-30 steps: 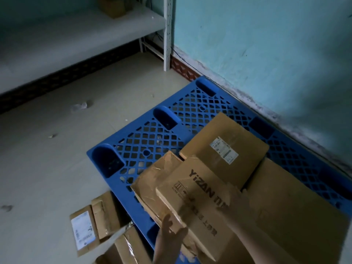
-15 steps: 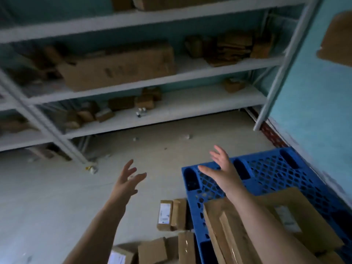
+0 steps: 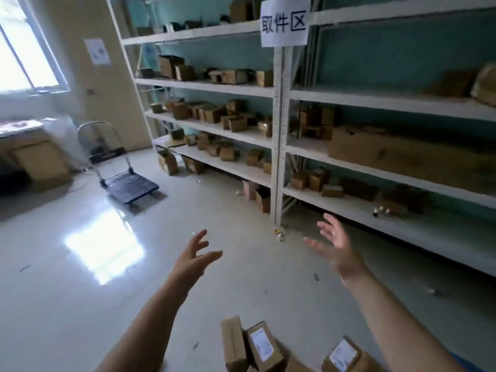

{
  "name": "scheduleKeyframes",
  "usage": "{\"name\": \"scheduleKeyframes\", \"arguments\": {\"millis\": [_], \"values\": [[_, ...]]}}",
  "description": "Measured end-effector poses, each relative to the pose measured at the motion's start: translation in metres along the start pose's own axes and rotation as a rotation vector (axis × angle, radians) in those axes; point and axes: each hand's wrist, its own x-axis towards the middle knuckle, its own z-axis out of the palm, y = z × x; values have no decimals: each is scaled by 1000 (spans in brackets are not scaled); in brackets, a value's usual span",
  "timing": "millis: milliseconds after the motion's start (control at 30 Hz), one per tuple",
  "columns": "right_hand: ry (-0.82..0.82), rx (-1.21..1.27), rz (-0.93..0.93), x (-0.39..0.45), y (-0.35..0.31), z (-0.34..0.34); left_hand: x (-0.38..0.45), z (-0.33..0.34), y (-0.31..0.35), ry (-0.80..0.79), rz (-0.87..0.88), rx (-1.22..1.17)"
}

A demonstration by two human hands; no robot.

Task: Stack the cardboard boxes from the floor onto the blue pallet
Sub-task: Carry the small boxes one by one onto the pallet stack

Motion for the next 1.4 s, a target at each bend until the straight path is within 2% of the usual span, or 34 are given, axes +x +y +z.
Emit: {"name": "scheduleKeyframes", "arguments": {"millis": [167, 333, 467, 733, 1000, 1167, 1300, 1400], "values": [[-232, -26, -28, 6, -24, 148, -28, -138, -37, 183, -57, -26], [-411, -44, -57, -1, -27, 284, -51, -249, -85, 345, -118, -71], [-560, -58, -12, -11, -13, 376, -62, -315, -128, 454, -189, -116], [-753, -162, 102, 19, 24, 494, -34, -385, -186, 564, -323, -208], [-860, -155, 142, 123, 40, 615, 81, -453, -199, 651, -341, -219], [-914, -183, 162, 181, 53, 687, 152, -501, -213, 644, -332, -179], [-921, -236, 218, 205, 104, 738, 197, -532, -268, 648, -386, -165], [-930, -313, 251, 215, 189, 775, 232, -538, -356, 617, -474, -142]]}}
